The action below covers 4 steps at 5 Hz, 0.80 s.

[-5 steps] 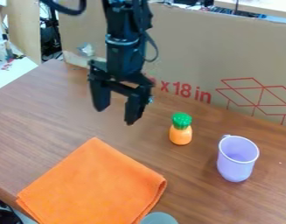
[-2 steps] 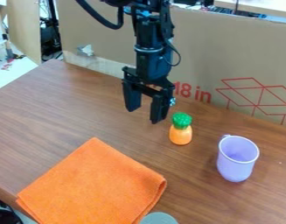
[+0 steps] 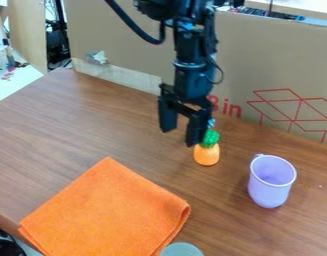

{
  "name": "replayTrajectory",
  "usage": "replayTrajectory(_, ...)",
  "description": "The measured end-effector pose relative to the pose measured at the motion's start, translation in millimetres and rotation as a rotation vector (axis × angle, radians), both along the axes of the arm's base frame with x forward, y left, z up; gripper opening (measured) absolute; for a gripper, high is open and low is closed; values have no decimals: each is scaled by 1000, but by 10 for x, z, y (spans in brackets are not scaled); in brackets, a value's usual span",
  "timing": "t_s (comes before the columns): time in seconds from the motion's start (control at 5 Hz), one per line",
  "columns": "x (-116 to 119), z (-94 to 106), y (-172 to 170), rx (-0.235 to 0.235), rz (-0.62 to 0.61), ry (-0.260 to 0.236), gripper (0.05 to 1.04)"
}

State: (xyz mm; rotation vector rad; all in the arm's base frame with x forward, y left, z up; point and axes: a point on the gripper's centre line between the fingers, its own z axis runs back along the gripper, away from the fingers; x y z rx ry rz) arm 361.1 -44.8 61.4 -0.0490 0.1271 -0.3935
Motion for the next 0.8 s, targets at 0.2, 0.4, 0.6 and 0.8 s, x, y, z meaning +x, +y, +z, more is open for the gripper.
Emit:
replayTrajectory(0.2, 17, -18, -108, -24, -26, 8, 1001)
replayTrajectory(0.4, -10, -34, -141, -21, -6, 19, 1001)
replayTrajectory(0.6, -30, -22, -226, -15, -12, 25, 1001)
replayTrajectory(0.8, 88, -5, -286, -38, -39, 22, 1001)
